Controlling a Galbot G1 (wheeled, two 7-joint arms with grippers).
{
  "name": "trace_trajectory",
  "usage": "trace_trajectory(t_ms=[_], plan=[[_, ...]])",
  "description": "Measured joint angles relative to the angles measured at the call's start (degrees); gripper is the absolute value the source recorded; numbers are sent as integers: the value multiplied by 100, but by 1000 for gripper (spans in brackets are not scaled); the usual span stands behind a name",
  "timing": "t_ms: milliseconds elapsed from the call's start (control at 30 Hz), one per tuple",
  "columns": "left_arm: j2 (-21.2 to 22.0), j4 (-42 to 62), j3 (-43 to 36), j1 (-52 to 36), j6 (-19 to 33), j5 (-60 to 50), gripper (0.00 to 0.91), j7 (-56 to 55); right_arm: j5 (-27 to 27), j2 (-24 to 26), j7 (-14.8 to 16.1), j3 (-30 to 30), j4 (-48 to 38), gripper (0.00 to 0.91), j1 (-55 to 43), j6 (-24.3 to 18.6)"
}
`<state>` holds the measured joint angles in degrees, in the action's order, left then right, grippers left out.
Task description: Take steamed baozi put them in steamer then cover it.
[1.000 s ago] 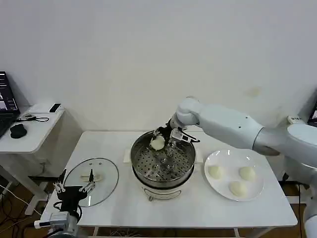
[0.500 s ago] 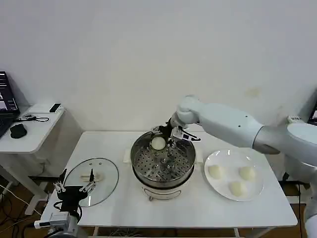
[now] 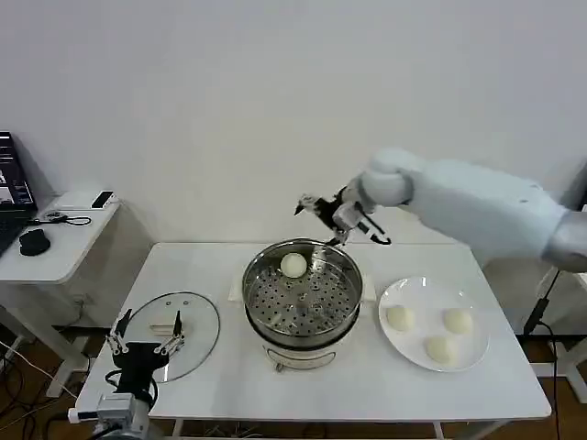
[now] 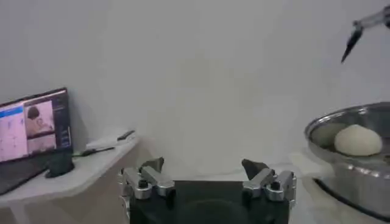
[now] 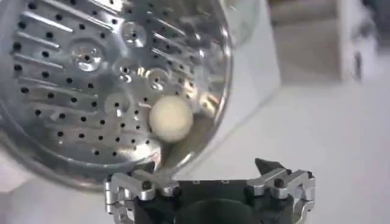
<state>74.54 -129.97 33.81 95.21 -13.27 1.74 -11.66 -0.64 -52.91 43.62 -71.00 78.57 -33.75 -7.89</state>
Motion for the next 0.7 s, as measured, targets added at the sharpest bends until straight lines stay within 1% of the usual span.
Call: trace_trajectory(t_ms=[200,333,500,700], plan=[[-119,-19,-48,-61,-5,-41,907,12,-514,959,78,-114,511,907,-118,914],[-160,-21,-111,-104,-12,-98,907,20,-769,1559,89,-241,830,907,-101,1371],[-199,-16,-181,-117,-3,-158,907,34,-910,2179,131,-311,1048,907,92,1755],[-262,29,-182,-151,-5,-184,907,55,-989,2521,225,-40,1070,907,705,1956]])
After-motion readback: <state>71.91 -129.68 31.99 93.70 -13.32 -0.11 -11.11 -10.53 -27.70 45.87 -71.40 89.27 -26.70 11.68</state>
